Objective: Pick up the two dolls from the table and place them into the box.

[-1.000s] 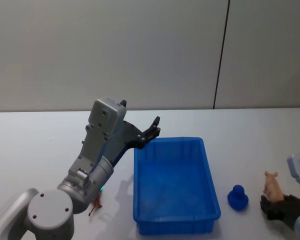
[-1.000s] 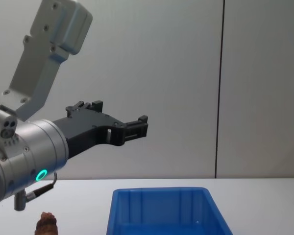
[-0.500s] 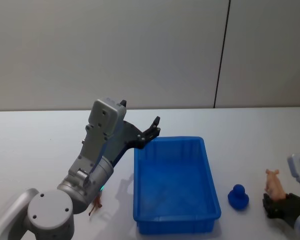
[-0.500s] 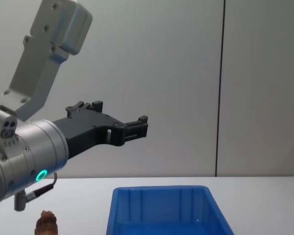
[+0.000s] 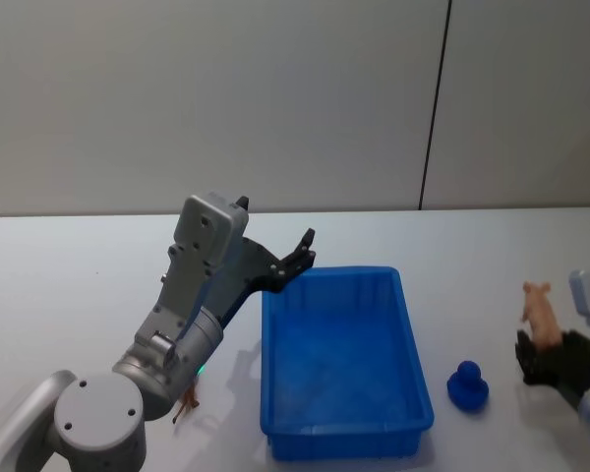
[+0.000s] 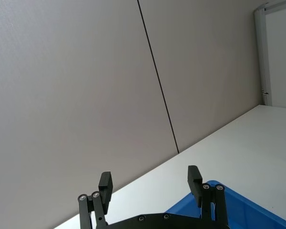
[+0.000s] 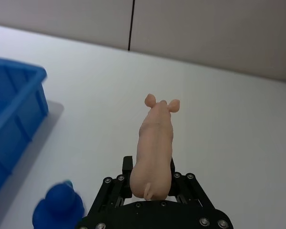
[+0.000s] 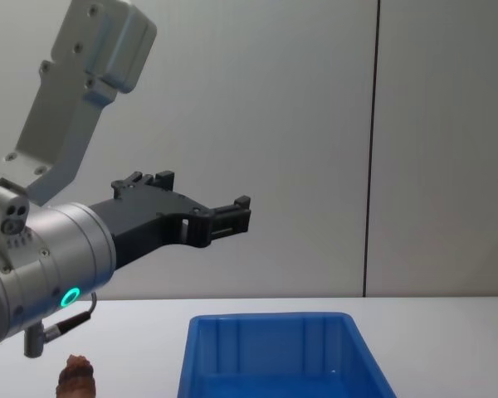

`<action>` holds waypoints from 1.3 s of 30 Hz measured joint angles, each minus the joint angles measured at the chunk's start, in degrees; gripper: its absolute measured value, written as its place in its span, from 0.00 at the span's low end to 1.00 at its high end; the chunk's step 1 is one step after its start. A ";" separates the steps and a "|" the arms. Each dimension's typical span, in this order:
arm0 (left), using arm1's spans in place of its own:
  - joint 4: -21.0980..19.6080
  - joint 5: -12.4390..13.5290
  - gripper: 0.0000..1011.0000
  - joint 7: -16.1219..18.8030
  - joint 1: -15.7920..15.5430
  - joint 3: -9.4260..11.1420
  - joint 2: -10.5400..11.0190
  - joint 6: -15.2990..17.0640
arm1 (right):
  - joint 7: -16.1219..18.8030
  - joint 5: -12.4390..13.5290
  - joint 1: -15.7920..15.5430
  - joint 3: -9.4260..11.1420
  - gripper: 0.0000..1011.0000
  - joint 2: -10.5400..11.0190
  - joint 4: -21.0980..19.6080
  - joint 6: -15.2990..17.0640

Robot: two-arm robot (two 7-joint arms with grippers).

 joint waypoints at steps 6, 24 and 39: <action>0.00 0.00 0.99 0.00 0.00 0.00 0.00 0.00 | 1.07 -1.57 0.78 -0.16 0.36 -0.28 -1.55 -3.07; 0.00 0.00 0.99 0.00 0.00 0.00 0.00 0.00 | 10.44 -2.88 4.88 -1.58 0.36 -2.59 -4.46 -8.70; 0.00 0.00 0.99 0.01 0.00 0.00 0.00 0.00 | 18.83 -0.22 8.67 -3.38 0.36 -5.48 -3.74 -2.66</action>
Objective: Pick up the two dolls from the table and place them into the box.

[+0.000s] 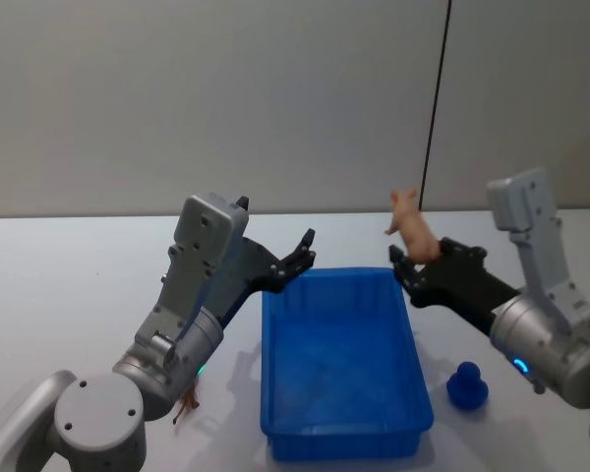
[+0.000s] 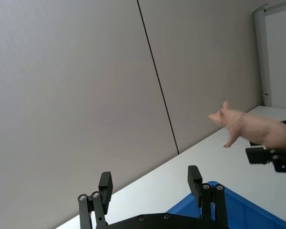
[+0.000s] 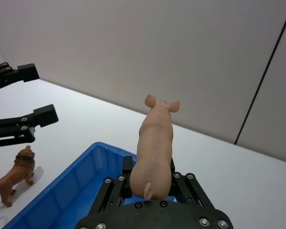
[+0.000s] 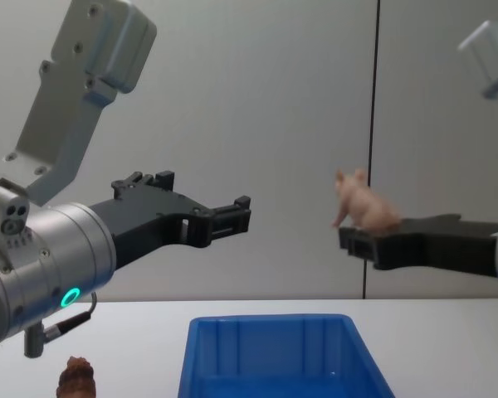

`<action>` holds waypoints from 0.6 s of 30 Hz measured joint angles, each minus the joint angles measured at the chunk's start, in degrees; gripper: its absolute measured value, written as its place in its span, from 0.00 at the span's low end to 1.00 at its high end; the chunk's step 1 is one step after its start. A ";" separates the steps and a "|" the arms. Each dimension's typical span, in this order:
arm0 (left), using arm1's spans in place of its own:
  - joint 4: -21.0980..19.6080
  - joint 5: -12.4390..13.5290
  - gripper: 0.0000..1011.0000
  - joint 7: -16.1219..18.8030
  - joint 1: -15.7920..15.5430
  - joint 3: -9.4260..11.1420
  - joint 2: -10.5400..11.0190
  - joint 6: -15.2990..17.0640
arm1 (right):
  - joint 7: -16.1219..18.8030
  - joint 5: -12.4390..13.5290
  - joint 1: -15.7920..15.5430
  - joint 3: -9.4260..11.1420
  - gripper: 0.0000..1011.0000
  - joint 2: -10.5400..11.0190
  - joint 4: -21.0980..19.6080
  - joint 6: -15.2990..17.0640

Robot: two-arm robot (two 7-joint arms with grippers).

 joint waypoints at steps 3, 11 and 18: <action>0.00 0.00 0.99 0.00 0.00 0.00 0.00 0.00 | 0.79 0.12 0.62 -0.32 0.36 -0.49 0.40 2.27; 0.00 0.00 0.99 0.00 0.00 0.00 0.00 0.00 | 1.86 -0.26 1.87 -1.16 0.36 -1.51 1.63 7.38; 0.00 0.00 0.99 0.00 0.00 0.00 0.00 0.00 | 2.31 -0.64 2.53 -1.61 0.51 -2.07 2.29 9.91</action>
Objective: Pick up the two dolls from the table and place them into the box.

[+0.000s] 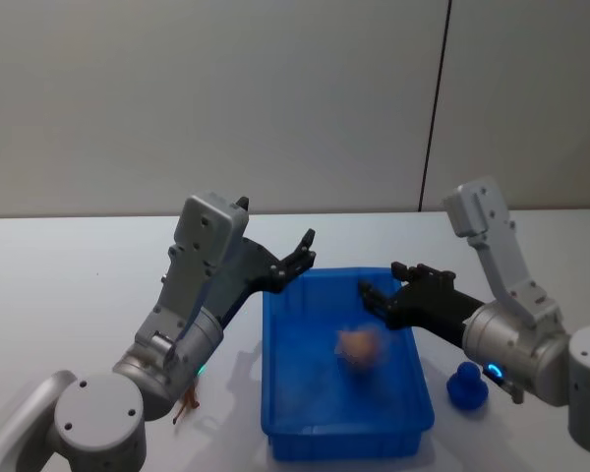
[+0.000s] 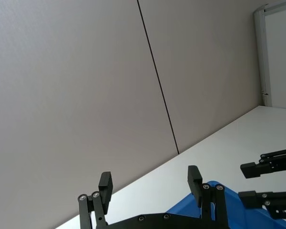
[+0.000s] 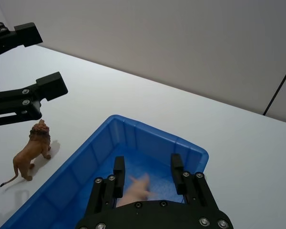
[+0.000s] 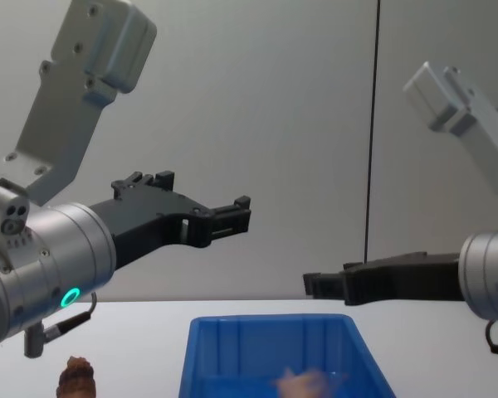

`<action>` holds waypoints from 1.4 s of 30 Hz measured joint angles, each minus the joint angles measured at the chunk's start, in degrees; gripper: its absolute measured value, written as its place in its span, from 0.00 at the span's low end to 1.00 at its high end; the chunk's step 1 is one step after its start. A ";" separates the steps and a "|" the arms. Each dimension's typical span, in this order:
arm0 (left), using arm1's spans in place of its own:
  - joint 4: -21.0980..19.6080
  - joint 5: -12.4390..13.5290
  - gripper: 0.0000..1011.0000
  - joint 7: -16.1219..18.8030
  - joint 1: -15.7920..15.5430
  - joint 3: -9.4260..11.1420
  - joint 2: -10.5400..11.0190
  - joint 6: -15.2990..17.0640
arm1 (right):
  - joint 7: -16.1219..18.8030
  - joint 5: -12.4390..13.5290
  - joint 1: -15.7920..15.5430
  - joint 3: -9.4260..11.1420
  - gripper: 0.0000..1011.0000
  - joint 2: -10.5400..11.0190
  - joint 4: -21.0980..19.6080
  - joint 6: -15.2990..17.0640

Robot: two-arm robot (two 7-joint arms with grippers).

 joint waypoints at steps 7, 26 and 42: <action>0.00 0.00 0.99 0.00 0.00 0.00 0.00 0.00 | 0.29 -0.23 0.43 -0.30 0.74 -0.34 0.45 1.63; 0.00 0.00 0.99 0.00 0.00 0.00 0.00 0.00 | -2.26 2.17 -0.41 1.84 0.99 1.36 -2.20 0.95; 0.00 0.00 0.99 0.00 0.00 0.00 0.00 0.00 | -8.98 12.21 -9.83 8.32 0.99 8.46 -12.75 3.71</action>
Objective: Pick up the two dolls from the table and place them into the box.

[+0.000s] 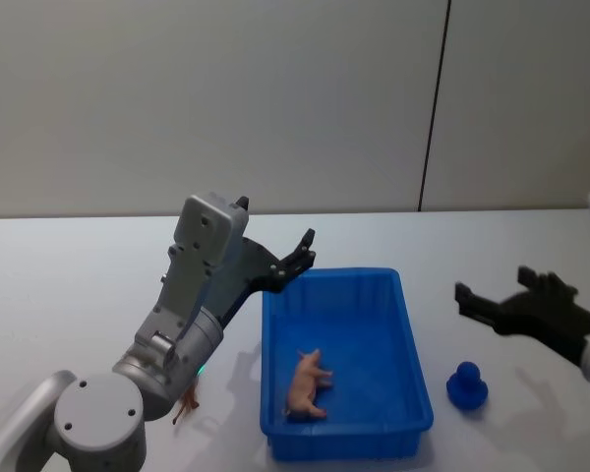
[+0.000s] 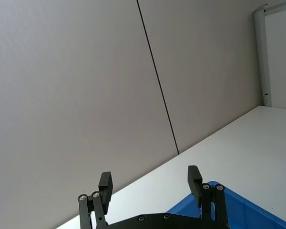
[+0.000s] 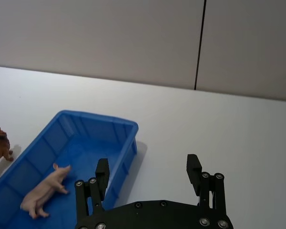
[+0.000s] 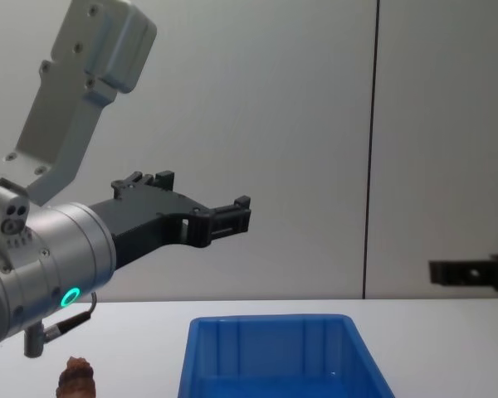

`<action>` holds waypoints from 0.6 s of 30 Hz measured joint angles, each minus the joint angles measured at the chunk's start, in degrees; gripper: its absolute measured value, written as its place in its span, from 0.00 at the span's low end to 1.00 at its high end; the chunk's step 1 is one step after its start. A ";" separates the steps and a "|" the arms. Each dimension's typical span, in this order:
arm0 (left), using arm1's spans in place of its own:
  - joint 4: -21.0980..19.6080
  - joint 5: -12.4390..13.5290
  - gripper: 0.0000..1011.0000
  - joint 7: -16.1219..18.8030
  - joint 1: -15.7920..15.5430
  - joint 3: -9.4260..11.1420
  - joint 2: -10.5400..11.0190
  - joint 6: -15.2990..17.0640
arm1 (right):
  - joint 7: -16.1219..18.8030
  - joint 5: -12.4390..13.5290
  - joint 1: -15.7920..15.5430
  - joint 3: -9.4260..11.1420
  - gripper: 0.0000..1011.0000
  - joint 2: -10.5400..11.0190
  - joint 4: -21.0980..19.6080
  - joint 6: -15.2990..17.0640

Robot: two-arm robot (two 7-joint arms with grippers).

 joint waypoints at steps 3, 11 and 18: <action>0.00 0.00 0.99 0.00 0.00 0.00 0.00 0.00 | -0.53 1.39 -2.05 0.74 0.99 1.07 -1.63 0.85; 0.00 0.00 0.99 0.00 0.00 0.00 0.00 0.00 | -1.02 4.02 -6.34 1.86 0.99 3.27 -4.23 2.93; 0.00 0.00 0.99 0.00 0.00 0.00 0.00 0.00 | -2.47 4.34 -8.98 2.31 0.99 4.55 -5.30 4.89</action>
